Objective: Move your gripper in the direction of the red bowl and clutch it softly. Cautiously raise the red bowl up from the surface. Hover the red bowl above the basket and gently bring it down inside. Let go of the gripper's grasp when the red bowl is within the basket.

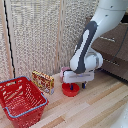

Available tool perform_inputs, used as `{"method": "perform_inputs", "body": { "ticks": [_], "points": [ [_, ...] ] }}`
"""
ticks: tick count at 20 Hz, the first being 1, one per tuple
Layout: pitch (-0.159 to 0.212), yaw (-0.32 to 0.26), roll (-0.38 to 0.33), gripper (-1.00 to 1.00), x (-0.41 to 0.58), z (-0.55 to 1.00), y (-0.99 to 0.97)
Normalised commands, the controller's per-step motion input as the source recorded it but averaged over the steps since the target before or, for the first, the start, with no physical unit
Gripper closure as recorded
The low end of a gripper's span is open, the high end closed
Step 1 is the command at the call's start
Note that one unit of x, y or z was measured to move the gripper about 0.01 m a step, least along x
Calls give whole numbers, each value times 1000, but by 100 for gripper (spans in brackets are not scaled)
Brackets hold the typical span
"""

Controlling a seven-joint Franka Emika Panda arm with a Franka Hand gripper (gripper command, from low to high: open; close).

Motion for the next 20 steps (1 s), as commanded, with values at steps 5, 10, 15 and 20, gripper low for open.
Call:
{"method": "perform_inputs", "body": {
  "ticks": [5,10,15,20],
  "points": [
    [2,-1,0,100,0,-15,0],
    [-13,-5,0,100,2,0,-2],
    [0,0,0,100,2,7,37],
    [9,9,0,100,0,39,168]
  ]
}}
